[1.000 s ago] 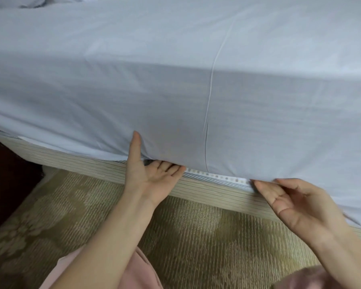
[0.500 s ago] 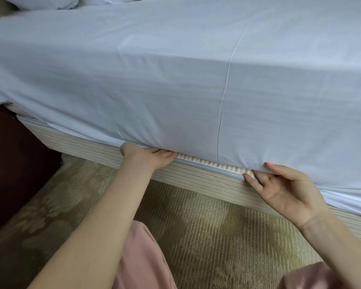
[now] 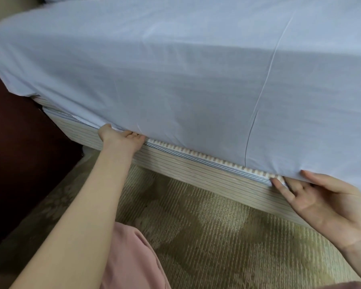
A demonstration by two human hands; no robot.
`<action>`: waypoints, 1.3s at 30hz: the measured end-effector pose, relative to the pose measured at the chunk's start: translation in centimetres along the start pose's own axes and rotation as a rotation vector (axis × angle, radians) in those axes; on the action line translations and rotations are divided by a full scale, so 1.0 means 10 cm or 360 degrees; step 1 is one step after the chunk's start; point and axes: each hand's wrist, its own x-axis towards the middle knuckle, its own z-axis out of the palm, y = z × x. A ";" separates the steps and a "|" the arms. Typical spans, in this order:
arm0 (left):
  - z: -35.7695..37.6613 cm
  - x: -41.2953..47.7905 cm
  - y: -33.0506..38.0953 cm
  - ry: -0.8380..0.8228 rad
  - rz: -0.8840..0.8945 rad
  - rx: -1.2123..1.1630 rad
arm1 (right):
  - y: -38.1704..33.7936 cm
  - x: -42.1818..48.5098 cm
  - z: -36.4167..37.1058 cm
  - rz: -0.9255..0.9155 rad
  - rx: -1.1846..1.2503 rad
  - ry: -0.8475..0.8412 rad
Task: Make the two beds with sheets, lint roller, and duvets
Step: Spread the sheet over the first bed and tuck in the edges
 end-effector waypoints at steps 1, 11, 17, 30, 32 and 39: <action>0.00 0.04 0.02 -0.0019 0.0001 -0.0005 | 0.00 0.00 -0.01 0.0000 0.0004 0.0001; -0.13 0.39 -0.01 0.0043 0.0232 0.0270 | 0.00 0.05 -0.13 0.0082 -0.0022 -0.0062; -0.21 0.62 -0.11 0.0634 0.0774 0.1247 | -0.10 0.00 -0.06 0.0328 -0.0290 0.0145; 0.21 -0.41 -1.61 0.0401 -0.0355 0.0850 | -0.47 -0.49 -0.09 0.0470 -0.0552 0.0959; 0.25 -0.94 -2.03 0.0242 -0.0789 0.0779 | -0.56 -0.58 -0.12 0.0332 -0.0365 0.1144; 0.52 -1.68 -2.97 -0.0297 -0.1416 0.0939 | -1.18 -0.94 -0.31 -0.0113 -0.0053 0.1691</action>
